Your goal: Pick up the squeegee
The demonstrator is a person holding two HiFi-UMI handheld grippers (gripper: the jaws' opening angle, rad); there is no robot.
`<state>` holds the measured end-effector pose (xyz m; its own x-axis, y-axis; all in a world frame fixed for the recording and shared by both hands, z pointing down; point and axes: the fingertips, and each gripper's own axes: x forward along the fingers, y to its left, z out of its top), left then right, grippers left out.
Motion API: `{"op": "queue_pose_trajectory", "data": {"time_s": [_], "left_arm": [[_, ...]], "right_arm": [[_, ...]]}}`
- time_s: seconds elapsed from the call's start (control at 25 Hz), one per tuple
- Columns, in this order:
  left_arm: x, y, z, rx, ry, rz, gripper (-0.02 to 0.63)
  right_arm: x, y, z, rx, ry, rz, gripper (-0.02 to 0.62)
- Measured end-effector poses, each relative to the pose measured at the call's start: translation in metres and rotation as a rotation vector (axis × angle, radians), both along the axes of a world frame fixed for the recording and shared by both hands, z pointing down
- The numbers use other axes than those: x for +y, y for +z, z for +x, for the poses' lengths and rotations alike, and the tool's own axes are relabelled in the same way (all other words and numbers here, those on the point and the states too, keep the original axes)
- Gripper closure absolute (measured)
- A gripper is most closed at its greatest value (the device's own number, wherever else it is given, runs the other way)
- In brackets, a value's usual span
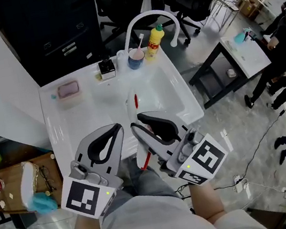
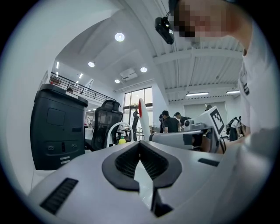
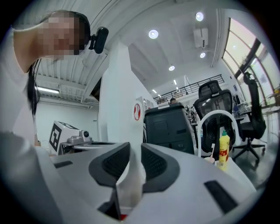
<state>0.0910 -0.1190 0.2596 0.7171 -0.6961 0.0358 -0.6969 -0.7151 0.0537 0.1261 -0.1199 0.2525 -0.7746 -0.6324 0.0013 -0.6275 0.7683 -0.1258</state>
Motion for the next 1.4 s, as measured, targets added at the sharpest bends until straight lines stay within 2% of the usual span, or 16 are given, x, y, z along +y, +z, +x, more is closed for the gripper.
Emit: {"op": "queue_pose_trajectory", "data": {"time_s": [0.88, 1.0, 1.4], "left_arm": [[0.004, -0.002, -0.011, -0.020, -0.002, 0.013, 0.594], [0.003, -0.007, -0.013, 0.005, -0.007, 0.017, 0.594], [-0.001, -0.006, -0.025, 0.015, -0.033, 0.007, 0.594]], "right_arm": [[0.002, -0.006, -0.014, -0.012, -0.010, 0.027, 0.503], [0.001, -0.006, -0.017, -0.011, -0.012, 0.028, 0.502], [-0.004, -0.007, -0.027, -0.015, -0.027, 0.026, 0.502]]}}
